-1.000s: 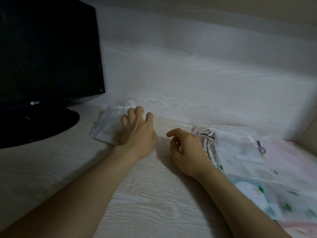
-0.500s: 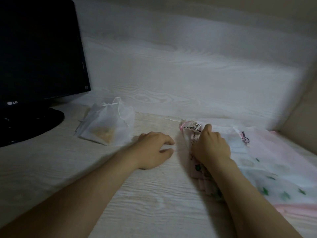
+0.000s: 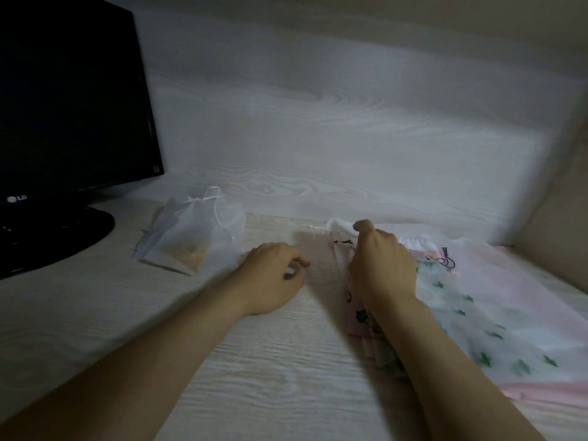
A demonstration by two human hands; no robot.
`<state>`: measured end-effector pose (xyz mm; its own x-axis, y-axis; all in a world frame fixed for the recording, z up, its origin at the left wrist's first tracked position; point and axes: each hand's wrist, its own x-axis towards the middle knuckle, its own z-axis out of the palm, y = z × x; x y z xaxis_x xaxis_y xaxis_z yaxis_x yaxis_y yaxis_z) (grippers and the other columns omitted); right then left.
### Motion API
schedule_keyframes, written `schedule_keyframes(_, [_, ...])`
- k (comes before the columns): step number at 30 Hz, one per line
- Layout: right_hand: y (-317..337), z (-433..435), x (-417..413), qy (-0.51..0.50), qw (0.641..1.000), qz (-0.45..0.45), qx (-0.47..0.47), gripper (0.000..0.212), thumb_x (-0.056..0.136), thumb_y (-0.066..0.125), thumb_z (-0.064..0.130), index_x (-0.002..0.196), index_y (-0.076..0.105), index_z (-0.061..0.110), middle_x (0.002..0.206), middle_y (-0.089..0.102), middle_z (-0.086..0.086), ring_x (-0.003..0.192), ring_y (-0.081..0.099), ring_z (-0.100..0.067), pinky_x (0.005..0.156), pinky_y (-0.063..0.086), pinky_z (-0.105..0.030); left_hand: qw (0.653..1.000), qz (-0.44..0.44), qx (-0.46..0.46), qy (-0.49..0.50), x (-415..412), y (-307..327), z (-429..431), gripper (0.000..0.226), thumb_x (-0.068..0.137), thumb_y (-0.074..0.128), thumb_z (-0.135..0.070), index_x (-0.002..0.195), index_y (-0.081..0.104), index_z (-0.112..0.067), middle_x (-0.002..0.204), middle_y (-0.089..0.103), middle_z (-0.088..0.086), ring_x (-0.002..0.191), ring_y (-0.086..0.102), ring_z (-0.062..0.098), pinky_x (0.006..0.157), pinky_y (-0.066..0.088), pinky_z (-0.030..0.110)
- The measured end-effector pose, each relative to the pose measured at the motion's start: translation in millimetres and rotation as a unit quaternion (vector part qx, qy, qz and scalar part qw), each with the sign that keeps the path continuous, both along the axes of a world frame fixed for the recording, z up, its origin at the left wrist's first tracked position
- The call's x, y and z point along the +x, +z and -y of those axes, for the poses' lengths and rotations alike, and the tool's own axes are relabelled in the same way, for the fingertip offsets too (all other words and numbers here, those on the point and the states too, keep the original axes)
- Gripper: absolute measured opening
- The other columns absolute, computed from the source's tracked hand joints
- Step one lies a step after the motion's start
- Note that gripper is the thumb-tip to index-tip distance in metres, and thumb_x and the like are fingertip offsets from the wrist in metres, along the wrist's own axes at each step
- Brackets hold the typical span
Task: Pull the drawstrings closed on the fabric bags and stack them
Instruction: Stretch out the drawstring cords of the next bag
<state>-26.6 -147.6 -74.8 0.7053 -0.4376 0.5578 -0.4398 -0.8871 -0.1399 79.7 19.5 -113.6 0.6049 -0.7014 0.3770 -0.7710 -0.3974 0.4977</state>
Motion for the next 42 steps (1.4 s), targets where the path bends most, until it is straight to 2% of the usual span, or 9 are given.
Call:
schedule_keyframes(5, [-11,0,14,0.136,0.986,0.095,-0.033,0.066,0.078,0.059,-0.013,0.14,0.055,0.009,0.103,0.065,-0.012,0.094,0.06,-0.036,0.08,0.044,-0.044,0.994,0.033,-0.076,0.071,6,3,-1,0.032,0.1,0.066,-0.027,0.131,0.07,-0.021,0.133,0.069,-0.002,0.128,0.058,0.016,0.111,0.046,0.035])
schedule_keyframes(12, [-7,-12,11,0.31,0.939,0.145,0.002,0.056,0.079,0.046,-0.021,0.116,0.052,0.02,0.105,0.055,-0.002,0.079,0.055,-0.031,0.063,0.048,-0.046,0.983,0.016,-0.173,0.067,12,8,-8,0.093,0.094,0.073,-0.008,0.167,0.017,-0.024,0.163,0.028,-0.001,0.143,0.042,0.013,0.118,0.033,0.025])
schedule_keyframes(15, [-6,-17,9,0.336,0.932,0.135,-0.005,0.047,0.086,0.049,-0.018,0.11,0.045,0.022,0.096,0.052,0.003,0.071,0.049,-0.028,0.057,0.042,-0.043,0.977,0.09,-0.189,0.045,15,11,-14,0.063,0.097,0.059,0.002,0.152,0.044,-0.024,0.156,0.034,-0.003,0.131,0.047,0.004,0.113,0.041,0.03])
schedule_keyframes(18, [-7,-14,12,0.305,0.942,0.134,-0.034,0.039,0.082,0.055,-0.015,0.105,0.052,0.016,0.092,0.054,0.0,0.072,0.046,-0.026,0.063,0.034,-0.037,0.972,0.143,-0.168,0.074,22,12,-17,0.02,0.102,0.053,-0.004,0.108,0.054,-0.023,0.117,0.054,-0.005,0.097,0.061,0.018,0.088,0.054,0.049])
schedule_keyframes(25, [-14,1,13,0.191,0.977,0.085,-0.038,0.015,0.085,0.067,0.003,0.082,0.055,0.01,0.091,0.051,-0.008,0.078,0.051,-0.032,0.06,0.047,-0.043,0.963,0.19,-0.138,0.132,16,20,-21,0.011,0.097,0.052,-0.033,0.088,0.056,-0.029,0.087,0.061,-0.013,0.092,0.047,0.02,0.083,0.036,0.042])
schedule_keyframes(29, [-17,-2,12,0.184,0.981,0.04,0.045,0.016,0.088,0.054,0.02,0.104,0.057,0.017,0.081,0.063,-0.007,0.075,0.06,-0.033,0.061,0.053,-0.044,0.967,0.195,-0.11,0.122,12,27,-26,0.03,0.08,0.053,-0.042,0.059,0.039,-0.025,0.064,0.051,-0.01,0.086,0.039,0.016,0.082,0.027,0.037])
schedule_keyframes(35, [-16,-10,13,0.269,0.95,0.023,0.155,0.006,0.074,0.054,0.027,0.071,0.048,0.03,0.06,0.052,0.012,0.059,0.052,-0.009,0.055,0.037,-0.031,0.996,0.07,-0.043,-0.024,12,25,-26,0.037,0.076,0.056,-0.042,0.06,0.049,-0.01,0.061,0.055,0.001,0.065,0.054,0.023,0.063,0.046,0.05])
schedule_keyframes(39, [-20,-3,15,0.247,0.944,0.018,0.218,0.05,0.087,0.057,0.011,0.135,0.056,0.021,0.092,0.071,-0.007,0.083,0.064,-0.025,0.069,0.046,-0.035,0.998,0.011,0.038,-0.051,8,18,-26,0.024,0.077,0.064,-0.049,0.07,0.066,-0.025,0.069,0.068,-0.006,0.065,0.063,0.012,0.065,0.054,0.043])
schedule_keyframes(42, [-16,-2,15,0.202,0.929,0.108,0.291,0.031,0.099,0.047,0.014,0.127,0.057,0.018,0.078,0.073,-0.011,0.067,0.07,-0.027,0.062,0.056,-0.041,0.997,-0.001,0.065,-0.051,10,15,-28,0.015,0.08,0.073,-0.049,0.086,0.066,-0.037,0.088,0.071,-0.016,0.08,0.065,0.002,0.078,0.057,0.036])
